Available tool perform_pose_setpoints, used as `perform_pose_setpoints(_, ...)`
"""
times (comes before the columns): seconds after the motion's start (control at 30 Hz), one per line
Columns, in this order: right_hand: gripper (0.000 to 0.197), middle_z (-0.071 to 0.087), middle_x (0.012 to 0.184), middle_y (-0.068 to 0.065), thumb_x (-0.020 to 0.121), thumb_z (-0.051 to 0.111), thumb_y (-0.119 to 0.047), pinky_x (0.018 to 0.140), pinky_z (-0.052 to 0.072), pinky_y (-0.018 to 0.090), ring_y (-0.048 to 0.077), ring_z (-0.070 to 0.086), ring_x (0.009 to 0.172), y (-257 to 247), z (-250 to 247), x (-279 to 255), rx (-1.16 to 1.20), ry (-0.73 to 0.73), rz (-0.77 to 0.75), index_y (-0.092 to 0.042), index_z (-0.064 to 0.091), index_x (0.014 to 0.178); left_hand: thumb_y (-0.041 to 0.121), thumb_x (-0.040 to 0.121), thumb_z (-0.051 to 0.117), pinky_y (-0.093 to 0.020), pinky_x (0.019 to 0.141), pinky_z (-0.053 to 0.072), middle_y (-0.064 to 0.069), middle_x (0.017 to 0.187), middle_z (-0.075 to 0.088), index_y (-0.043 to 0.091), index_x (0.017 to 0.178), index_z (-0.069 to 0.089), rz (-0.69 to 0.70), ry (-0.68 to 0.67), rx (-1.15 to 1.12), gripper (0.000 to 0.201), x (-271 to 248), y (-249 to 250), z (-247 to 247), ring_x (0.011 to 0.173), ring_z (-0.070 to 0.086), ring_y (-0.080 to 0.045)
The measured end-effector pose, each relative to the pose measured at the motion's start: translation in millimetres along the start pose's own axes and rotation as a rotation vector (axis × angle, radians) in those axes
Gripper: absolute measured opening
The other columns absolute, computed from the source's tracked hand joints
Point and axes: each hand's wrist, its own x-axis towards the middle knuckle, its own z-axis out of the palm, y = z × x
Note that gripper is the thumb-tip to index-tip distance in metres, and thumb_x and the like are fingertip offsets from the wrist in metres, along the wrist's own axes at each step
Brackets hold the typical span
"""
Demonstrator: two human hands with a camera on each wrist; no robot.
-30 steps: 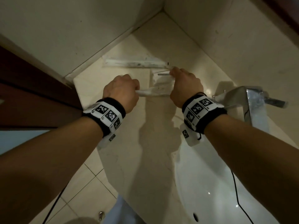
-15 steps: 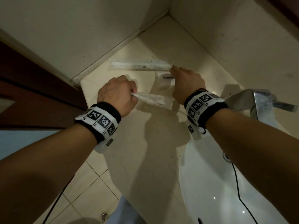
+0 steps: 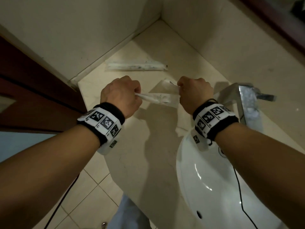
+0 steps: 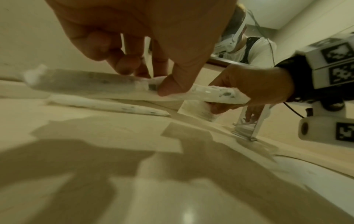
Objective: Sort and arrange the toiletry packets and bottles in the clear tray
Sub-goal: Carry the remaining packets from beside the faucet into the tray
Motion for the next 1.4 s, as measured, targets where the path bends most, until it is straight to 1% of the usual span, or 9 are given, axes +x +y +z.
perform_pose_setpoints(0.23,0.021,0.072,0.091,0.004,0.09,0.052,-0.022,0.075,0.054,0.039,0.032,0.063,0.085,38,-22,-64,0.129,0.222,0.046,-0.026,0.064,0.108,0.034,0.087,0.058,-0.033,0.067,0.04,0.002,0.1,0.059,0.027,0.092,0.065,0.119,-0.01,0.012,0.01,-20,56,-5,0.085,0.054,-0.021)
perform_pose_setpoints(0.43,0.02,0.072,0.087,0.005,0.086,0.052,-0.027,0.068,0.055,0.039,0.033,0.065,0.075,84,-40,-133,0.216,0.434,0.09,-0.026,0.066,0.1,0.03,0.085,0.062,-0.034,0.07,0.042,-0.003,0.099,0.062,0.024,0.091,0.068,0.261,0.033,-0.018,0.01,-52,131,-7,0.09,0.059,-0.028)
perform_pose_setpoints(0.57,0.017,0.074,0.082,0.003,0.085,0.055,-0.022,0.068,0.054,0.038,0.031,0.067,0.076,118,-58,-182,0.254,0.513,0.137,-0.021,0.069,0.095,0.032,0.084,0.063,-0.031,0.068,0.038,0.0,0.098,0.062,0.026,0.089,0.068,0.346,0.047,-0.03,0.009,-78,185,-6,0.089,0.06,-0.028)
perform_pose_setpoints(0.67,0.014,0.073,0.079,0.002,0.085,0.058,-0.019,0.069,0.054,0.036,0.027,0.067,0.074,143,-66,-221,0.301,0.56,0.153,-0.019,0.07,0.093,0.031,0.084,0.063,-0.031,0.071,0.041,0.001,0.101,0.063,0.026,0.092,0.069,0.398,0.035,-0.032,0.011,-100,225,-5,0.092,0.06,-0.028)
perform_pose_setpoints(0.87,0.011,0.073,0.076,0.0,0.086,0.061,-0.02,0.062,0.055,0.032,0.022,0.067,0.067,196,-80,-298,0.3,0.651,0.208,-0.02,0.07,0.092,0.033,0.082,0.064,-0.033,0.071,0.043,0.004,0.099,0.064,0.029,0.092,0.069,0.534,0.022,-0.021,0.012,-146,305,-2,0.089,0.061,-0.027)
perform_pose_setpoints(0.93,0.012,0.073,0.079,0.0,0.086,0.06,-0.023,0.063,0.055,0.031,0.021,0.067,0.068,219,-81,-327,0.295,0.642,0.261,-0.022,0.068,0.095,0.033,0.082,0.064,-0.033,0.069,0.043,0.005,0.096,0.063,0.029,0.091,0.069,0.594,0.013,-0.021,0.011,-161,332,3,0.087,0.061,-0.026)
perform_pose_setpoints(1.03,0.011,0.072,0.077,0.001,0.083,0.062,-0.023,0.061,0.056,0.036,0.025,0.067,0.067,256,-75,-374,0.278,0.707,0.325,-0.021,0.068,0.092,0.032,0.08,0.066,-0.03,0.066,0.042,0.003,0.093,0.063,0.027,0.088,0.069,0.707,-0.018,-0.019,0.01,-185,374,16,0.083,0.06,-0.026)
perform_pose_setpoints(1.13,0.011,0.073,0.077,0.0,0.08,0.063,-0.022,0.06,0.056,0.038,0.028,0.068,0.068,290,-65,-425,0.248,0.764,0.436,-0.02,0.068,0.09,0.034,0.081,0.064,-0.028,0.064,0.035,0.006,0.091,0.06,0.031,0.085,0.067,0.787,-0.073,0.002,0.006,-210,418,35,0.075,0.052,-0.019)
perform_pose_setpoints(1.4,0.008,0.073,0.08,-0.004,0.08,0.065,-0.02,0.063,0.054,0.035,0.025,0.066,0.067,368,-15,-569,0.231,0.806,0.774,-0.021,0.068,0.086,0.033,0.083,0.062,-0.031,0.07,0.044,0.007,0.095,0.061,0.03,0.087,0.067,0.965,-0.237,0.015,0.007,-282,514,103,0.086,0.059,-0.024)
